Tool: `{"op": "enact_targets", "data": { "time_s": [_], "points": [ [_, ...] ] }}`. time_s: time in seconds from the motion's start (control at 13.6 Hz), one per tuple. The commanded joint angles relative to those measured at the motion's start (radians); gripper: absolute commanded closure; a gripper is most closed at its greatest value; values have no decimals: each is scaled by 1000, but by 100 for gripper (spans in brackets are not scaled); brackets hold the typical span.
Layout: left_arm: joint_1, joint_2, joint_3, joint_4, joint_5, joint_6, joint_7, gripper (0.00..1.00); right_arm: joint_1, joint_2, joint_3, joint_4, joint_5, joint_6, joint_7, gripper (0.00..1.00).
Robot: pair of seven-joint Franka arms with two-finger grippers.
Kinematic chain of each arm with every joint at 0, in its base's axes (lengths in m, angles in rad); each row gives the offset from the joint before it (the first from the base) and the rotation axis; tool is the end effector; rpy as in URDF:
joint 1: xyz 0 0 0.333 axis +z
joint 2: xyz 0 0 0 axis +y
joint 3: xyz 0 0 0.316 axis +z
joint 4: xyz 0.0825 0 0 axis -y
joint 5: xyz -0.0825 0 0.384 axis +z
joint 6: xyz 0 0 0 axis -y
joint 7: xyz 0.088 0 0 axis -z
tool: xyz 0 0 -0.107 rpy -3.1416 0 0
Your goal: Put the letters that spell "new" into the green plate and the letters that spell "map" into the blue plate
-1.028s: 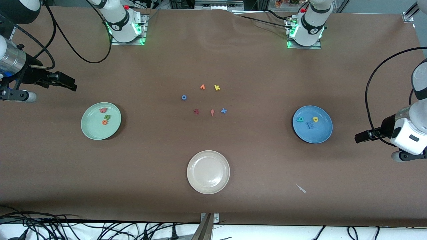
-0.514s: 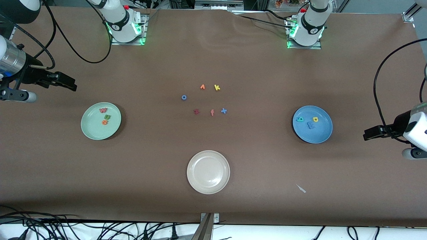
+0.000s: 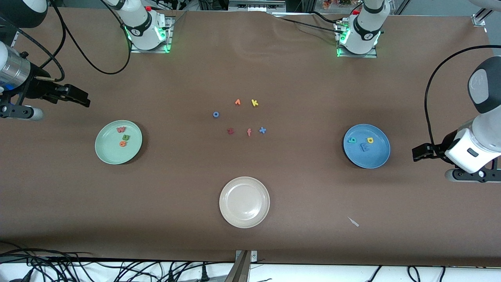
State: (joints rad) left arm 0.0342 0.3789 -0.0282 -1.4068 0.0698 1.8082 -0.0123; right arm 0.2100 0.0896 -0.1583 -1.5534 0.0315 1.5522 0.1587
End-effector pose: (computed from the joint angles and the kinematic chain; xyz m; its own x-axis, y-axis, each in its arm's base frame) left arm 0.6766 0.0129 0.4900 0.9997 0.0041 0.0230 0.0054 -0.9983 -0.0574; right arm 0.5759 0.0371 0.5810 0.9901 -0.1070 -0.0912 -0.1078 -0.9942 -0.0029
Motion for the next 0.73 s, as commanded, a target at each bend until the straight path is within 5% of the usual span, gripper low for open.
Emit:
{"op": "enact_targets", "data": {
  "time_s": [0.0,0.66],
  "points": [
    [12,-77,10,-72,-33,33,35,0,-12,-24,13,-19,-2,0,12,0],
    [-10,-75,-16,-22,-31,34,32,0,-12,-24,13,-19,-2,-3,10,0]
  ]
}}
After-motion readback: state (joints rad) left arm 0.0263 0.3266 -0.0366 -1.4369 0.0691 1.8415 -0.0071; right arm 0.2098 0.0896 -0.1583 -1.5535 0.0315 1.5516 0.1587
